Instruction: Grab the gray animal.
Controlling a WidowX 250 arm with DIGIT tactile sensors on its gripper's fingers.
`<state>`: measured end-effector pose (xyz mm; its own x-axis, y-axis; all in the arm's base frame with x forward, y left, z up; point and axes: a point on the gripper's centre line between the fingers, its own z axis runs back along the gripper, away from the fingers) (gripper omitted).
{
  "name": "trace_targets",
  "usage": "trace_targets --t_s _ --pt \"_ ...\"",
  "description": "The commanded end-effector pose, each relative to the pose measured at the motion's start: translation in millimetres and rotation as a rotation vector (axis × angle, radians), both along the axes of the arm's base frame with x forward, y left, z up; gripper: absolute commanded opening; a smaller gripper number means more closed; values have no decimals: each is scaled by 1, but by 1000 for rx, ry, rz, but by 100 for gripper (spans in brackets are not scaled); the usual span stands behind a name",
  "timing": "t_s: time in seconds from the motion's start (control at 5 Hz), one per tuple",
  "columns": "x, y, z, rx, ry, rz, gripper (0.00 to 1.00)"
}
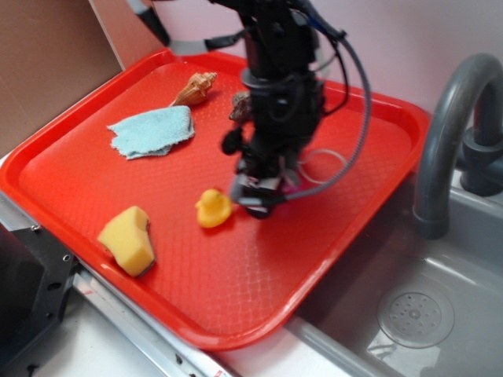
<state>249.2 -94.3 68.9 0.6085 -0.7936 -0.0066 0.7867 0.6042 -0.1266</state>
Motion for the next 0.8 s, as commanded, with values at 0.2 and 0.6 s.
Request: trace_targets --t_s 0.2,0.6 --pt "-63 41 122 -1 -154 756 0" --pt "-67 41 117 52 -5 1070 0"
